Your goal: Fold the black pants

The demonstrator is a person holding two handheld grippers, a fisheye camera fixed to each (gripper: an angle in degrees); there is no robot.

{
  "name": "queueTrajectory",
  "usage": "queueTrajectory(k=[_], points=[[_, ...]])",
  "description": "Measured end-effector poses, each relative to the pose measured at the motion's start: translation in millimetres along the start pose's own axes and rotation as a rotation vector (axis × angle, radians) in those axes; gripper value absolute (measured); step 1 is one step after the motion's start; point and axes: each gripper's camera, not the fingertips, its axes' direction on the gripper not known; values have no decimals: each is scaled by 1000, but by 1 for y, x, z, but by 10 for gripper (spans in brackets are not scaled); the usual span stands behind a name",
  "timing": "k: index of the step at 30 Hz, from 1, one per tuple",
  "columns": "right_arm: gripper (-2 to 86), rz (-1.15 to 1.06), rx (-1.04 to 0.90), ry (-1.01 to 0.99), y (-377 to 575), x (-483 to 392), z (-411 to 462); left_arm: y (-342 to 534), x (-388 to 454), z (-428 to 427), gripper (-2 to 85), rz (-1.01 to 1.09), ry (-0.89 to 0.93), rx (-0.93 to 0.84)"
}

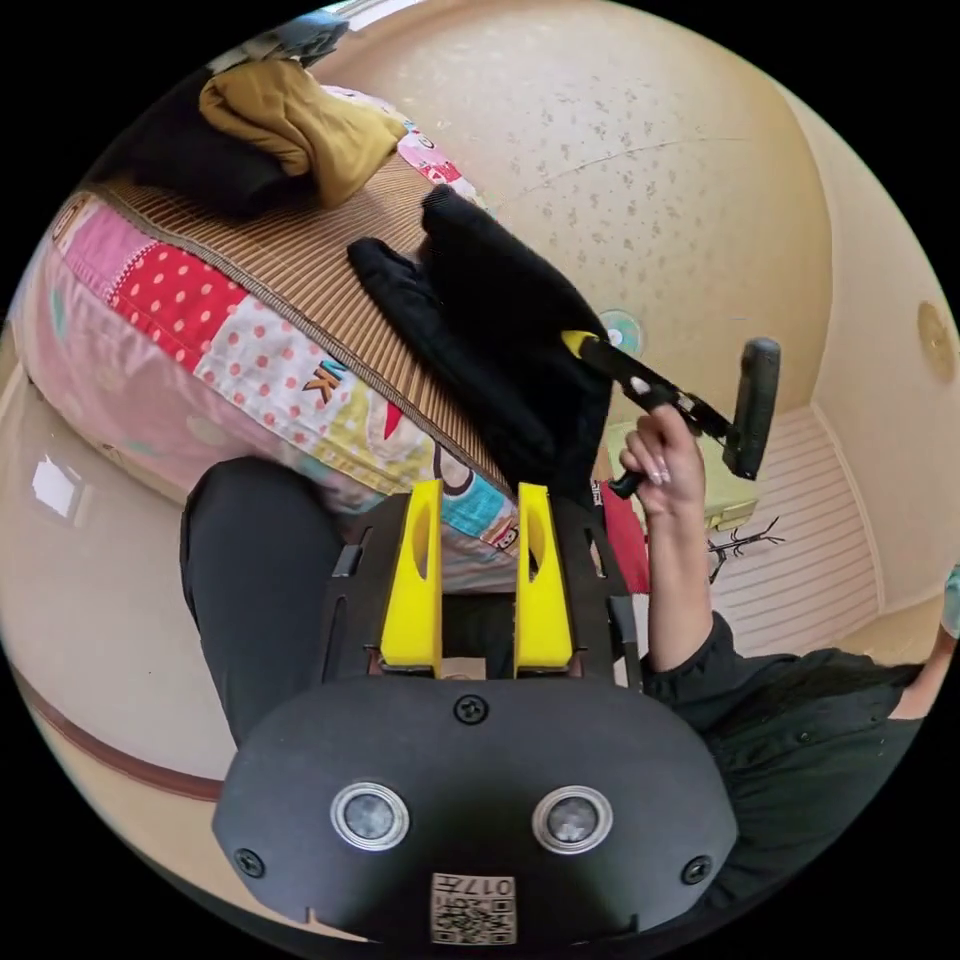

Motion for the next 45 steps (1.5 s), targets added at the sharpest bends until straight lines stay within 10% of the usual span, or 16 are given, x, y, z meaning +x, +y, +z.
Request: queueTrajectory(k=[6,13,21,28,30,39,45], points=[[42,3,322,-236,67,33,-173,-36,14,36,177,-47,-60,5],[33,-36,635,-319,150,66,-350,-50,93,3,119,245,331,241],[33,256,952,85,128,191,-505,-101,375,-142,-7,785,463,611],[65,787,456,198,-35,470,-392,-314,512,6,1,642,-97,399],[73,632,333,58,-16,485,-326,-325,472,37,31,613,-142,332],[111,390,-163,-18,187,383,-70,-128,216,231,90,675,-113,-424],[138,451,-14,-137,226,347,-77,-38,169,253,72,687,-230,-432]])
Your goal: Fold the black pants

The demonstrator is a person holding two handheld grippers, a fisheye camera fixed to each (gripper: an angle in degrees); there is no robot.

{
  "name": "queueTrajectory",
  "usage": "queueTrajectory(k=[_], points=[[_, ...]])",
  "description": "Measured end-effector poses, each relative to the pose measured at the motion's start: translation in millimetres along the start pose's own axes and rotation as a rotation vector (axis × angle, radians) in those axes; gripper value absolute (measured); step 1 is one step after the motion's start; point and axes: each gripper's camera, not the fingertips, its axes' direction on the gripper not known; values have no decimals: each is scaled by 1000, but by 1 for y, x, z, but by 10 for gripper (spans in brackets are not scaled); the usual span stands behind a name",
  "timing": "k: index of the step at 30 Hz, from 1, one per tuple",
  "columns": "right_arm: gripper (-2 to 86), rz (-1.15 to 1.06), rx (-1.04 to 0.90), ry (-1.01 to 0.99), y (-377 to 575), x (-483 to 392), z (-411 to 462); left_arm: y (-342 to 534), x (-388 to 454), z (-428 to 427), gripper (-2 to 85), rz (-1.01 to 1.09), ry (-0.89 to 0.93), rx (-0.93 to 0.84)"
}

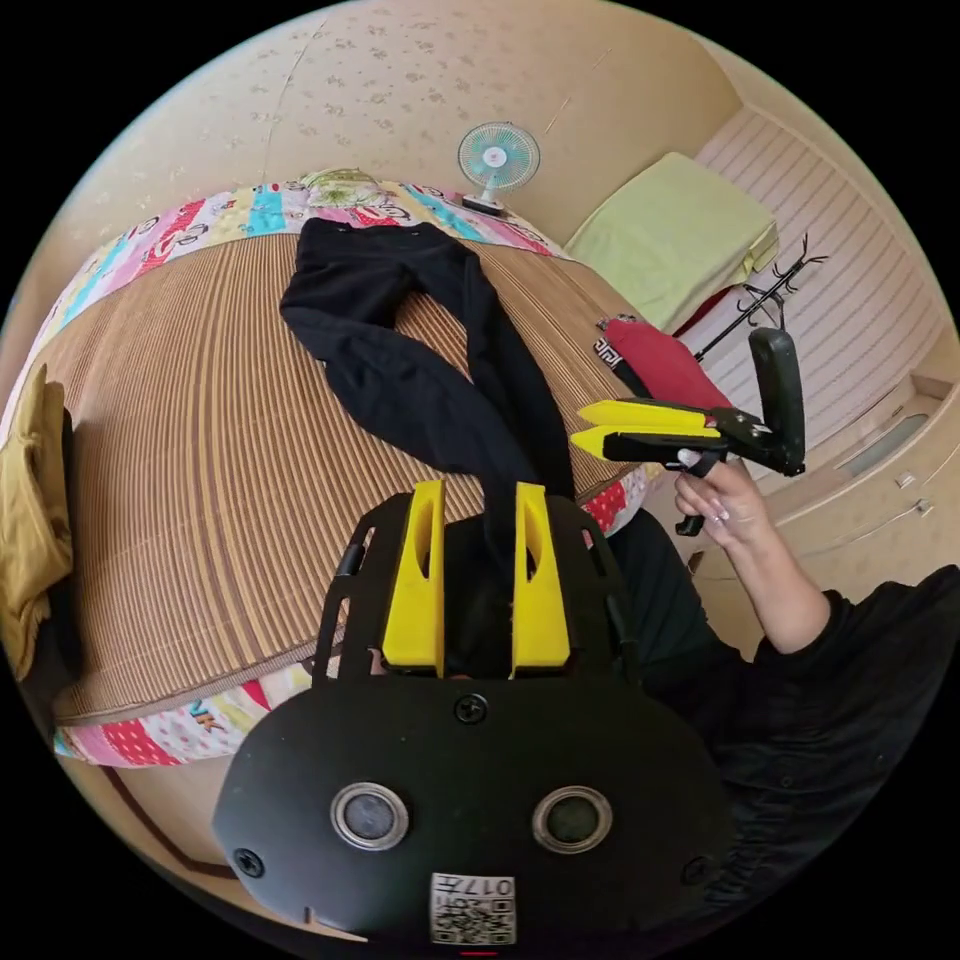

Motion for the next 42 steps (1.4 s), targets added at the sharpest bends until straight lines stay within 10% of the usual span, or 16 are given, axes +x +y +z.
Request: queueTrajectory(k=[4,10,13,17,20,23,31,36,42], points=[[159,176,-28,-173,-5,33,12,13,-27,36,11,-133,62,-188],[202,135,-189,-174,0,38,34,88,-85,-4,-8,-379,516,53],[83,88,-206,-218,4,55,5,114,-93,-27,-9,-391,568,110],[32,159,48,-560,49,133,-81,149,-122,-60,-9,-347,1102,412],[27,251,311,-738,117,210,-140,180,-138,-85,-6,-400,652,331],[29,462,247,-442,177,265,-167,192,-136,-76,8,-425,290,138],[91,525,132,-166,204,289,-202,129,-99,2,127,-258,227,10],[152,513,39,-98,197,279,-195,97,-98,50,165,-340,-277,-12],[154,574,25,-147,234,281,-201,125,-132,70,63,-394,-123,-47]])
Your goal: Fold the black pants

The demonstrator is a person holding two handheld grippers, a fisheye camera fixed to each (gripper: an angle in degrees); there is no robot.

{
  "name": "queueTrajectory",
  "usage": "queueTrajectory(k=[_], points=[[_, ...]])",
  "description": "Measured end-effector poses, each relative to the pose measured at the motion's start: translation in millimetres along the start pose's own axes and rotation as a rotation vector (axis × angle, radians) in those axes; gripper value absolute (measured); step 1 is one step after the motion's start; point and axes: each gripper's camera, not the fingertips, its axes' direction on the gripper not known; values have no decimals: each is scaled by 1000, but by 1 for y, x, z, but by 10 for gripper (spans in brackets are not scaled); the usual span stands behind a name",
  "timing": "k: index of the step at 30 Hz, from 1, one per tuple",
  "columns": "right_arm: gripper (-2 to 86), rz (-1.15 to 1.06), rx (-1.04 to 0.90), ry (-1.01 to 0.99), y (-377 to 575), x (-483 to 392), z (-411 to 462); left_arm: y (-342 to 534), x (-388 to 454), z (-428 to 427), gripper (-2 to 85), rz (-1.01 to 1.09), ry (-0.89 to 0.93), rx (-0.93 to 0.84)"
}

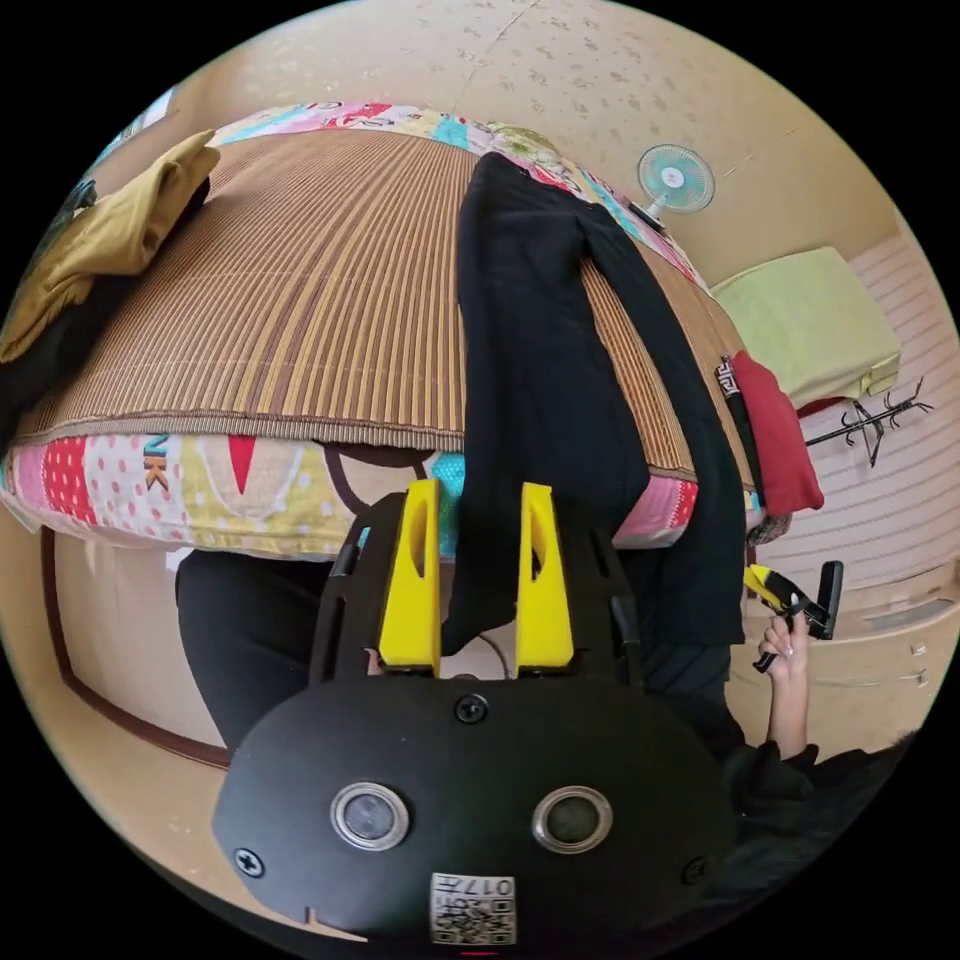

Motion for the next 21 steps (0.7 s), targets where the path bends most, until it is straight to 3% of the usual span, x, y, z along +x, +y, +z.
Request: queueTrajectory(k=[1,3,6,8,10,13,17,21], points=[[153,0,7,-18,4,1,-2,-1,-1,-2,38,12,39,-28],[148,3,5,-42,16,4,-4,2,-5,-36,24,90,314,20],[139,19,-48,13,30,5,6,12,-18,-64,20,136,520,43],[123,-2,-32,61,41,-7,6,22,-36,-49,27,74,454,-62],[85,-25,-97,78,48,-17,14,40,-54,-34,40,-22,211,-149],[35,-85,-69,12,64,-40,3,72,-62,-50,75,-47,97,-95],[21,-394,29,-62,81,-115,-27,68,-14,-90,141,87,367,-23],[18,-574,35,-228,83,-176,-22,29,71,-96,159,264,609,-93]])
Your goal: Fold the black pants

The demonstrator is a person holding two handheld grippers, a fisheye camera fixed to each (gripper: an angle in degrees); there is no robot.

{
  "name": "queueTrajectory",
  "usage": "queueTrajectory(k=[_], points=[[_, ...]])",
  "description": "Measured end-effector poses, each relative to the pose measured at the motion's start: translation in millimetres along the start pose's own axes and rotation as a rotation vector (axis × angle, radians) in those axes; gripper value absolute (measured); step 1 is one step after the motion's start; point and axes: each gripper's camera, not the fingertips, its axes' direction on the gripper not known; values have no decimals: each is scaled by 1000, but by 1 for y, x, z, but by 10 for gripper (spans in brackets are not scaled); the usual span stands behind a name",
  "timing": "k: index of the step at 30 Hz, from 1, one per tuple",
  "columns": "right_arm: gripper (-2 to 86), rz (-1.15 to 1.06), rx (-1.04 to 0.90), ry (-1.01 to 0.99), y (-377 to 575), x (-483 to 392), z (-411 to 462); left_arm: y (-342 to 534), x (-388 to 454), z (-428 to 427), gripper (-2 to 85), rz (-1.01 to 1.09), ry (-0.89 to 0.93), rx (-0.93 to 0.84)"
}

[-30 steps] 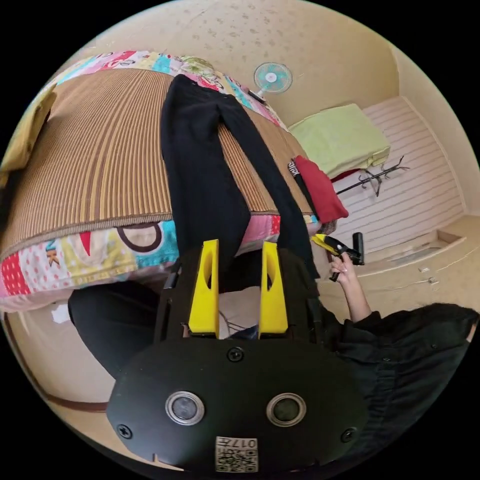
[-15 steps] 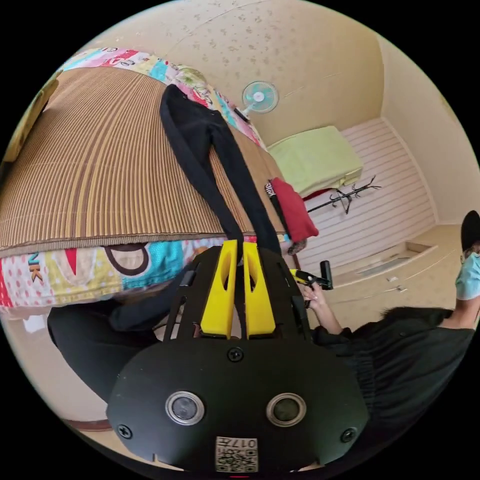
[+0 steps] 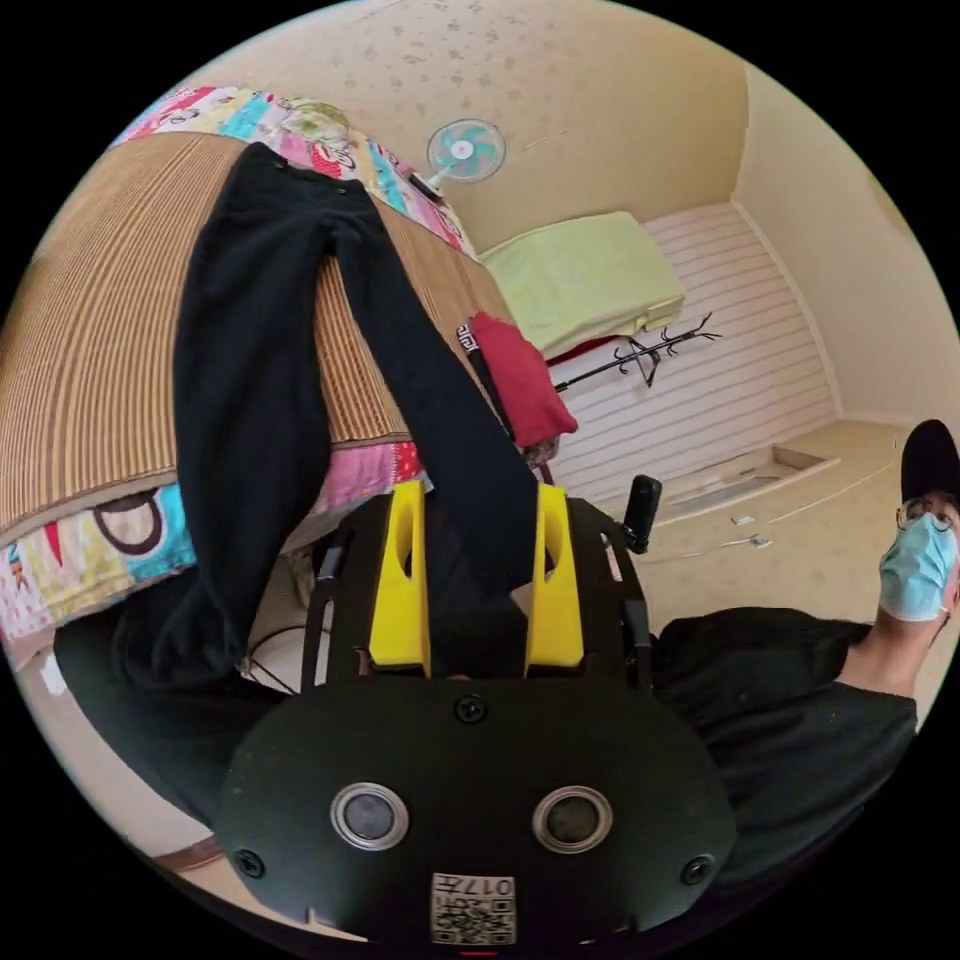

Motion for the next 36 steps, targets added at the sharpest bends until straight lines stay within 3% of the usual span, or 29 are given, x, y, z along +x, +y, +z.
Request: queueTrajectory(k=[3,7,10,15,21,25,27,29,34,36], points=[[19,-112,-45,-138,-9,-25,29,-35,17,52,161,37,30,-177],[24,-148,-130,-172,-9,-27,60,-38,22,97,97,153,24,-336],[36,-159,-270,-145,-21,-4,73,-18,13,81,43,170,1,-241],[143,101,-147,233,-134,117,62,10,0,47,37,143,-24,-152],[152,322,-16,380,-288,261,139,21,-7,18,38,107,15,-63],[109,519,-104,349,-331,327,211,25,-27,-3,37,34,119,-3],[50,455,115,528,-351,284,217,33,-42,-25,35,3,178,74],[40,282,223,552,-374,225,239,43,-55,-45,35,-23,181,144],[44,60,109,219,-426,139,340,83,-99,-92,36,-83,165,221],[58,72,-59,119,-431,140,392,102,-115,-106,44,-129,61,195]])
